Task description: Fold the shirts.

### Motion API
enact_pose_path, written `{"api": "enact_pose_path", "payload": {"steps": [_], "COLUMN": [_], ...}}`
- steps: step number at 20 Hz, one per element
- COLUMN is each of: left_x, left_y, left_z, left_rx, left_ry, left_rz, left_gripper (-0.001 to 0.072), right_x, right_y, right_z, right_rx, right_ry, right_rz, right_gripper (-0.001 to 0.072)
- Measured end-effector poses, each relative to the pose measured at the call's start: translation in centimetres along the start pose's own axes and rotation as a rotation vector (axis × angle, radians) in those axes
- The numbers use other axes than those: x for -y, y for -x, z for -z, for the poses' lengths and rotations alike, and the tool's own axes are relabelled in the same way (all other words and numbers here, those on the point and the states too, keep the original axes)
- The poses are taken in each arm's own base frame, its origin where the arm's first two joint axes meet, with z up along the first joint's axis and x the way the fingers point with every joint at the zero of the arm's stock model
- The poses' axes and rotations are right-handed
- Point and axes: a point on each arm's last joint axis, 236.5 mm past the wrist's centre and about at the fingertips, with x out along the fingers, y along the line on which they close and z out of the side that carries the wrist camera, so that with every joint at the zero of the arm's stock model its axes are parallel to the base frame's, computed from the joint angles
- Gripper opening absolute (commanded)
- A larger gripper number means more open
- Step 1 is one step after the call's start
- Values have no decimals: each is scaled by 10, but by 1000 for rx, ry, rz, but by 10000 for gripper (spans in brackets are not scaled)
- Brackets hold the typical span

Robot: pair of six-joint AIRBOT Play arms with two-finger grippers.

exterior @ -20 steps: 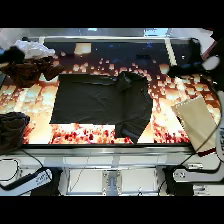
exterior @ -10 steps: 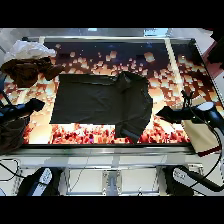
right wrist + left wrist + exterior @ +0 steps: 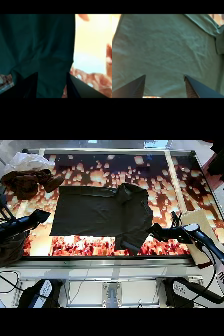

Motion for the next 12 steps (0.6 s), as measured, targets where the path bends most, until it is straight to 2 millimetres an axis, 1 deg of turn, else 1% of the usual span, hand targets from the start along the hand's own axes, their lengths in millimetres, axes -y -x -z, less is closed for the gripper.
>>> {"api": "enact_pose_path", "payload": {"steps": [3,4,7,10,12], "left_x": [4,5,6,7,7], "left_y": [0,0,0,0,0], "left_z": [4,4,5,6,6], "left_rx": [-16,-18,-21,-23,-24], "left_ry": [-7,-10,-12,-13,-13], "left_rz": [18,22,27,30,31], "left_gripper": [549,549,549,549,549], "right_x": [8,10,15,16,15], "right_y": [-3,-3,-3,-7,-13], "right_z": [-6,-7,-11,-9,-6], "right_rx": [30,33,53,44,28], "right_ry": [-3,-4,-8,-13,-24], "right_rz": [35,41,58,65,62], "right_gripper": [401,372,372,372,373]}}
